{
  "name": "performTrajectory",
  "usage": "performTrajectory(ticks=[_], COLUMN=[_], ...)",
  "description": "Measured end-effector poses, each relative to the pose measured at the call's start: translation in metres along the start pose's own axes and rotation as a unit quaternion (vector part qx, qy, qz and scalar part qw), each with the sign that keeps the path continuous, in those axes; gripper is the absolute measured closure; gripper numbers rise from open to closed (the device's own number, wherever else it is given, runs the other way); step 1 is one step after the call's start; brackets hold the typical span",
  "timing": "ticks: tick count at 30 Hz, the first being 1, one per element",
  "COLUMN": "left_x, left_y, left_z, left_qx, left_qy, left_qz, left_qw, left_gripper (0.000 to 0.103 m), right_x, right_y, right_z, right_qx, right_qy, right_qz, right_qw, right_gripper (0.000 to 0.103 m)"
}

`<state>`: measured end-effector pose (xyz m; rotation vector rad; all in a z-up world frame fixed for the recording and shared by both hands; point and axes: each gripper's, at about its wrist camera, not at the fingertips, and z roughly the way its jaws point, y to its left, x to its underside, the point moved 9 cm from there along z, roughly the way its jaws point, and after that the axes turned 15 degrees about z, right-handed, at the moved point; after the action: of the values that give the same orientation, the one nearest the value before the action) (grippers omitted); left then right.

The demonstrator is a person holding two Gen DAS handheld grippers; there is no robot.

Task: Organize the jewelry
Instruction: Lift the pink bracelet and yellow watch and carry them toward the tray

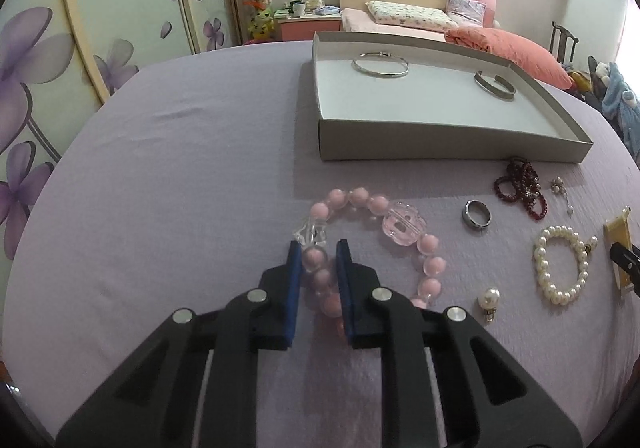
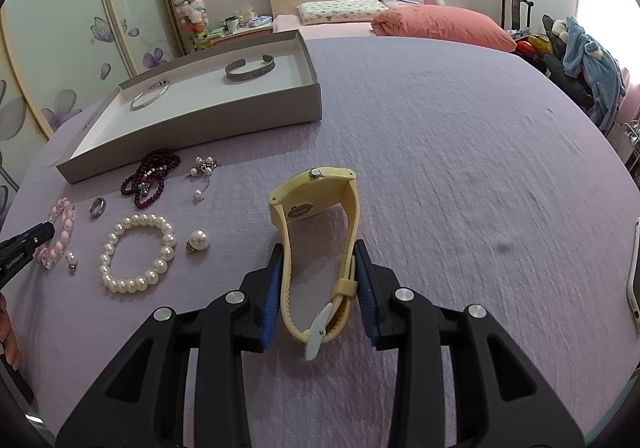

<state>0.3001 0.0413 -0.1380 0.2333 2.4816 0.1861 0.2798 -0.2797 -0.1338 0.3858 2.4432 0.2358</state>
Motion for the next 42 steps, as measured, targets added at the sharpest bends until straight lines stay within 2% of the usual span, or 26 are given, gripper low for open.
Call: performTrajectory(ticks=[5,13,19,22,24,25,26,27,29,30,33,35,42], left_x=[0.003,0.007,0.009,0.012,0.014,0.015,0.016,0.016,0.015,0.014,0.014,0.013,0.001], left_y=[0.003,0.001,0.005,0.009,0.009,0.008,0.007,0.003,-0.004,-0.01,-0.014,-0.011,-0.01], left_z=[-0.003,-0.005,-0.006,-0.008,-0.01,-0.01,-0.011,-0.011,-0.012,-0.013,-0.014,-0.014,-0.039], left_qx=[0.009,0.006,-0.022,-0.038,-0.038,-0.038,-0.031,-0.01,0.001,0.006,-0.001,0.02,0.055], left_qy=[-0.002,0.012,0.025,0.036,0.033,0.031,0.029,0.026,0.026,0.025,0.017,0.008,-0.06], left_qz=[-0.001,0.027,0.037,0.036,0.041,0.042,0.04,0.036,0.041,0.051,0.063,0.049,0.036], left_qw=[1.0,0.9996,0.9988,0.998,0.9979,0.9979,0.9983,0.999,0.9988,0.9984,0.9979,0.9986,0.996], left_gripper=[0.089,0.086,0.068,0.04,0.04,0.041,0.051,0.058,0.083,0.086,0.089,0.09,0.09], right_x=[0.0,-0.001,-0.002,-0.002,-0.002,-0.002,-0.002,-0.002,-0.002,-0.002,-0.002,-0.003,-0.003], right_y=[0.0,0.0,-0.002,-0.003,-0.003,-0.002,-0.003,-0.003,-0.003,-0.003,-0.004,-0.005,-0.007], right_z=[0.0,0.0,-0.001,-0.001,-0.001,-0.001,-0.001,-0.001,-0.001,-0.001,-0.001,-0.002,-0.003], right_qx=[-0.001,-0.005,-0.011,-0.011,-0.011,-0.011,-0.011,-0.011,-0.011,-0.011,-0.013,-0.016,-0.022], right_qy=[0.0,0.001,0.002,0.002,0.002,0.002,0.002,0.002,0.002,0.002,0.002,0.003,0.002], right_qz=[0.001,0.003,0.008,0.008,0.008,0.007,0.007,0.007,0.008,0.008,0.01,0.012,0.017], right_qw=[1.0,1.0,1.0,1.0,1.0,1.0,1.0,1.0,1.0,1.0,1.0,1.0,1.0], right_gripper=[0.068,0.068,0.068,0.068,0.068,0.068,0.067,0.067,0.067,0.067,0.067,0.067,0.068])
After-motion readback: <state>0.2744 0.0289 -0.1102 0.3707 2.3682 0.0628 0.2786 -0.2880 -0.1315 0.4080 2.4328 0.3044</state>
